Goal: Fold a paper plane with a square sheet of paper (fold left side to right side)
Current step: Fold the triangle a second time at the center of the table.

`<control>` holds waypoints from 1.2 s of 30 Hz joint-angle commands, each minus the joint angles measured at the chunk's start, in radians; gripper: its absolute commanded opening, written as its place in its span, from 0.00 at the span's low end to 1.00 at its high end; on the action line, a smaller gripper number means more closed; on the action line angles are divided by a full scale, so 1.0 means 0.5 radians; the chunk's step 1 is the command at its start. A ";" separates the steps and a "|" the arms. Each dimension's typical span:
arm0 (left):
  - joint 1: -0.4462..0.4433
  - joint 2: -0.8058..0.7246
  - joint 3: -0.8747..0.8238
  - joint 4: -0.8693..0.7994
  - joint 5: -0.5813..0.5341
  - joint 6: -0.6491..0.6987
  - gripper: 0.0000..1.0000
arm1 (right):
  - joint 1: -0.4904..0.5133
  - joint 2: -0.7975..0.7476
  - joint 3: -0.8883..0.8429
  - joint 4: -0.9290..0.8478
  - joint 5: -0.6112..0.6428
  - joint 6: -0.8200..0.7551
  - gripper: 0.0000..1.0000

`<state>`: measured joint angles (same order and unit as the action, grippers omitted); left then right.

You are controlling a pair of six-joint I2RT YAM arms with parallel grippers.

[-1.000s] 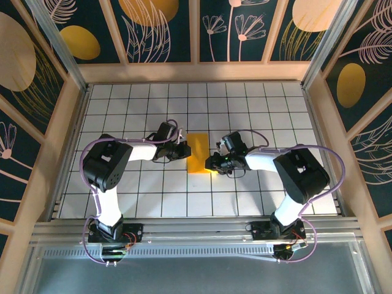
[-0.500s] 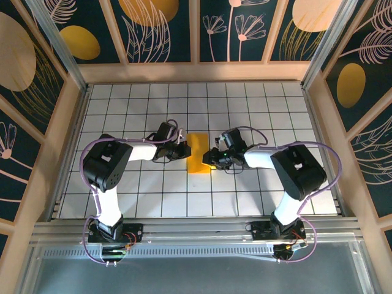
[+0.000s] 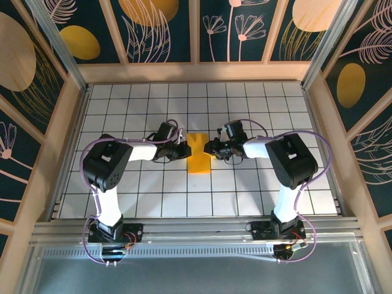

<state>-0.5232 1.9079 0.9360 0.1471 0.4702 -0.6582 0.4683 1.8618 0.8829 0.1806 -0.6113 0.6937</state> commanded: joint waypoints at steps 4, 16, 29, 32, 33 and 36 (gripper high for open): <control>-0.021 -0.099 0.021 -0.186 -0.069 0.122 0.20 | -0.034 0.044 0.041 0.006 -0.048 -0.052 0.18; -0.155 -0.821 -0.251 -0.329 -0.390 0.464 0.47 | -0.043 -0.077 0.017 -0.085 -0.102 0.070 0.00; -0.873 -0.813 -0.230 -0.439 -1.130 0.781 0.59 | -0.042 -0.103 0.041 -0.107 -0.127 0.162 0.00; -0.963 -0.655 -0.114 -0.494 -1.253 0.841 0.61 | -0.040 -0.106 0.038 -0.102 -0.127 0.172 0.00; -0.984 -0.606 -0.075 -0.509 -1.287 0.855 0.62 | -0.041 -0.109 0.037 -0.099 -0.124 0.175 0.00; -1.037 -0.463 0.026 -0.549 -1.406 0.884 0.64 | -0.038 -0.112 0.044 -0.106 -0.122 0.176 0.00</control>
<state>-1.0229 1.6321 0.8989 -0.0807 -0.1272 -0.2623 0.4522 1.8519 0.8860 0.1497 -0.6567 0.7689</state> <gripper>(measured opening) 0.633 0.047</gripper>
